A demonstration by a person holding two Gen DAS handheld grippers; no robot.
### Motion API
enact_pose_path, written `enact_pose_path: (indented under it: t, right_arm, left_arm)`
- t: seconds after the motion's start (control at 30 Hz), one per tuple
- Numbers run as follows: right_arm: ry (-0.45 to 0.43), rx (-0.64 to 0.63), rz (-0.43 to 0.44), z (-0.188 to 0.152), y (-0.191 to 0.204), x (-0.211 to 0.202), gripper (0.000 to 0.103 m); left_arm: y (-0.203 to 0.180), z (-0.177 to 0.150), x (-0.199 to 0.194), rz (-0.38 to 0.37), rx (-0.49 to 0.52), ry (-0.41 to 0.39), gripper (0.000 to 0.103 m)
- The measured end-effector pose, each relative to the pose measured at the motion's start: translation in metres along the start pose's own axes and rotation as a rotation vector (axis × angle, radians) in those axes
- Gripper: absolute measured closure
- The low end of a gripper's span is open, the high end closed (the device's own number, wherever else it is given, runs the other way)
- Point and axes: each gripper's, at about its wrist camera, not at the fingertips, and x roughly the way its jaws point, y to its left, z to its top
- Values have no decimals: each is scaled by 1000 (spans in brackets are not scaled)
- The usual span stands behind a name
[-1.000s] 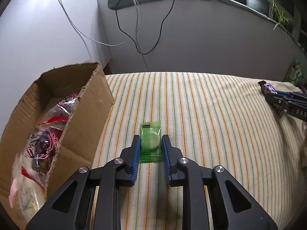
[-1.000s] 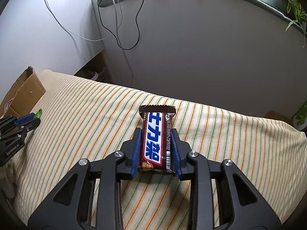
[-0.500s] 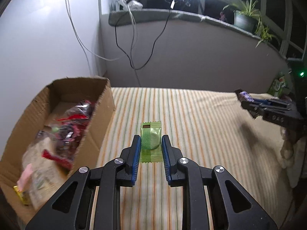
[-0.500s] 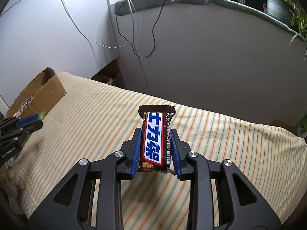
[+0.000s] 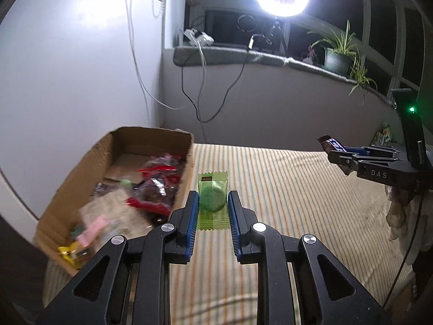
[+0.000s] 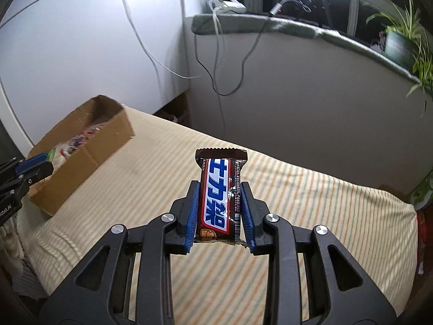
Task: Organize snacks
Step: 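Carry the Snickers bar and mint pack into the box and open both tools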
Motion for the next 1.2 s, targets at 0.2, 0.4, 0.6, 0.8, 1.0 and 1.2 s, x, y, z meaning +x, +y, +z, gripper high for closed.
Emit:
enact_pose_path:
  t: [0.2, 0.4, 0.6, 0.8, 1.0, 1.2]
  right_arm:
    - [-10, -28, 35, 11, 43, -3, 73]
    - [-10, -78, 80, 23, 92, 4, 73]
    - [-4, -131, 131, 35, 135, 16, 73]
    - [4, -167, 179, 45, 170, 29, 73]
    - [16, -198, 216, 53, 200, 44, 73]
    - [33, -226, 240, 57, 224, 59, 73]
  left_arm:
    - [23, -7, -23, 5, -12, -31, 83]
    - [48, -12, -34, 24, -36, -49, 83]
    - [72, -15, -35, 52, -70, -57, 83]
    - [89, -15, -31, 71, -100, -51, 83]
    - [106, -13, -25, 102, -123, -39, 83]
    - [115, -10, -15, 120, -139, -31, 83]
